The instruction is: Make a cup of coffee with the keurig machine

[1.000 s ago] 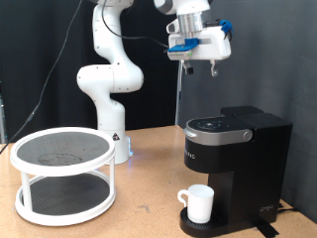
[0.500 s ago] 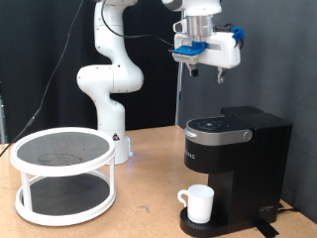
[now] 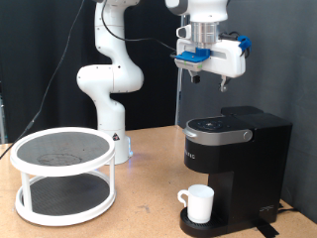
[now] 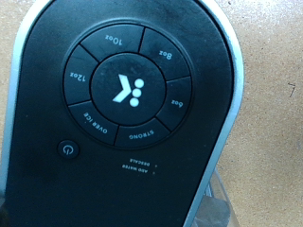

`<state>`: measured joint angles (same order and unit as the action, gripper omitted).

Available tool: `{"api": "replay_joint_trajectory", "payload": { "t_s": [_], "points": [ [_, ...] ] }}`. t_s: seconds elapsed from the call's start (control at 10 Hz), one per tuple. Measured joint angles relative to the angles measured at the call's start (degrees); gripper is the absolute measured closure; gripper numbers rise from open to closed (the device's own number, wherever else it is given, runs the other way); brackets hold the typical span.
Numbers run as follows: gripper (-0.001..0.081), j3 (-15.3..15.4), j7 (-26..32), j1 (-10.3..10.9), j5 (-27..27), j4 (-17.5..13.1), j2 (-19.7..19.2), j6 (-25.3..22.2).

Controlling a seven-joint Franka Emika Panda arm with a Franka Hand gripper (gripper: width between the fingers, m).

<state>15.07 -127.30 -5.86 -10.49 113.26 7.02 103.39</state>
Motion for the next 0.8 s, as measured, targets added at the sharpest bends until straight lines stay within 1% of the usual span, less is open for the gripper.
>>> {"api": "replay_joint_trajectory", "payload": {
  "t_s": [0.1,0.2,0.3,0.4,0.5,0.6,0.7,0.8],
  "points": [
    [0.0072,0.0,0.14,0.0,0.02,-0.37,-0.7,-0.42],
    [0.0102,0.0,0.38,0.0,0.02,-0.73,-1.44,-1.03],
    [0.0102,0.0,0.65,0.0,0.02,-1.09,-2.03,-1.74],
    [0.0283,0.0,0.98,0.0,0.02,-1.43,-2.66,-2.27],
    [0.0283,0.0,1.16,0.0,0.02,-1.66,-3.2,-2.78],
    [0.0465,0.0,1.16,0.0,0.37,-1.86,-3.74,-3.15],
    [0.0601,0.0,1.12,0.0,0.96,-1.96,-4.29,-3.38],
    [0.0601,0.0,1.02,0.0,1.29,-2.01,-4.73,-3.53]
  ]
}}
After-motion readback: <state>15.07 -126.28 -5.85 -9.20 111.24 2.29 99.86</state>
